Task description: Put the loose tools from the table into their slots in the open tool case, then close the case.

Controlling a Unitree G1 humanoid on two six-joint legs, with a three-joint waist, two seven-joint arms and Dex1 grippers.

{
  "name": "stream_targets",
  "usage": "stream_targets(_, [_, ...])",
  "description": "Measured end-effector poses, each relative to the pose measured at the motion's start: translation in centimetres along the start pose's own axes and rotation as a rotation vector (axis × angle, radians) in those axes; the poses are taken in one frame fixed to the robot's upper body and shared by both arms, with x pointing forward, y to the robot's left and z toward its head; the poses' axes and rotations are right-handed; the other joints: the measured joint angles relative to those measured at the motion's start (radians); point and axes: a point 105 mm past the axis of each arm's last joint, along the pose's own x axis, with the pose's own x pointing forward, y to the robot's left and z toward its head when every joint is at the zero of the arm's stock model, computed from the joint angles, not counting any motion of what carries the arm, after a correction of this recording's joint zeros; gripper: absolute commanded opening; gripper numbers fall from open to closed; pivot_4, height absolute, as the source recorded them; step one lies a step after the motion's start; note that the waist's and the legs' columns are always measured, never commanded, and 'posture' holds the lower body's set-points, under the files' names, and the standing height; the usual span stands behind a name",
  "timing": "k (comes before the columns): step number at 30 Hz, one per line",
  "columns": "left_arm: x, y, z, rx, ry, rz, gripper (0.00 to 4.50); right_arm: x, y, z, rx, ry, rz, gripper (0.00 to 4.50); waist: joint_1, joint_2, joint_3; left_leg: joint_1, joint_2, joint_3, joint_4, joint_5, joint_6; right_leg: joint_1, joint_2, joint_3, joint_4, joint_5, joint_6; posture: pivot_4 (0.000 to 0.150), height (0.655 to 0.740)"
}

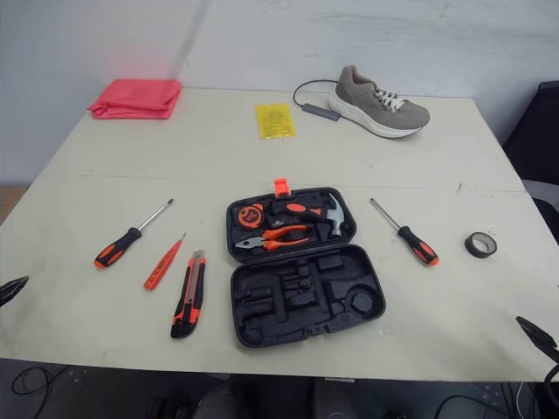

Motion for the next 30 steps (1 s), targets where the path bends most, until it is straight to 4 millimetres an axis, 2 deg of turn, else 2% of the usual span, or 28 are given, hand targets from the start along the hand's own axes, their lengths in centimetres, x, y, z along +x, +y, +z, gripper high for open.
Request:
stream_targets(3, [0.2, -0.1, 0.3, -0.019, -0.011, -0.011, 4.48, 0.1, 0.0, -0.1, 0.008, -0.002, 0.001, 4.50, 0.000, 0.000, 0.000, 0.000, 0.000, 0.000, 0.000, 0.000, 0.000, 0.000, 0.000, 0.000, 0.000, 0.000, 0.000, 0.150, 0.7400])
stream_targets(7, [1.1, -0.9, 2.3, -0.082, -0.096, -0.081, 4.48, 0.8, 0.6, -0.2, 0.038, -0.011, 0.038, 4.50, 0.000, 0.000, 0.000, 0.000, 0.000, -0.001, 0.001, 0.000, 0.000, 0.002, 0.000, -0.001, 0.000, 0.000, 0.000, 0.150, 0.7400])
stream_targets(14, [1.6, -2.2, 2.9, -0.098, -0.120, -0.137, 4.48, 1.0, 0.5, 0.3, 0.070, -0.047, 0.027, 4.50, -0.001, 0.001, 0.000, 0.001, 0.000, -0.001, 0.001, 0.001, -0.002, 0.003, 0.001, 0.001, 0.000, 0.000, 0.000, 0.150, 0.7400])
stream_targets(19, [3.0, -6.5, 5.5, -0.075, -0.205, -0.311, 4.48, 3.6, 1.7, 3.7, 0.084, -0.178, 0.109, 4.50, 0.000, 0.001, 0.000, 0.002, 0.001, -0.002, 0.002, 0.000, -0.002, 0.005, 0.000, 0.001, 0.000, 0.000, 0.000, 0.150, 0.7400])
stream_targets(25, [4.7, -13.4, 9.4, 0.006, -0.258, -0.577, 4.48, 8.2, 2.7, 8.7, 0.068, -0.263, 0.237, 4.50, 0.001, 0.002, 0.000, 0.001, 0.000, -0.003, 0.005, 0.001, -0.003, 0.005, 0.001, 0.001, 0.000, 0.000, 0.000, 0.150, 0.7400])
stream_targets(28, [5.5, -16.1, 10.2, 0.025, -0.270, -0.637, 4.48, 10.3, 3.2, 10.3, 0.061, -0.268, 0.283, 4.50, 0.003, 0.003, 0.000, 0.001, 0.001, -0.003, 0.006, 0.001, -0.003, 0.005, 0.002, 0.001, 0.000, 0.000, 0.000, 0.150, 0.7400])
stream_targets(30, [6.2, -17.9, 10.7, 0.010, -0.282, -0.665, 3.93, 11.6, 3.6, 11.3, 0.062, -0.273, 0.316, 3.93, 0.004, 0.004, 0.001, -0.002, 0.003, -0.004, 0.013, 0.000, -0.002, 0.005, 0.003, 0.001, 0.001, 0.000, 0.001, 0.150, 0.7400])
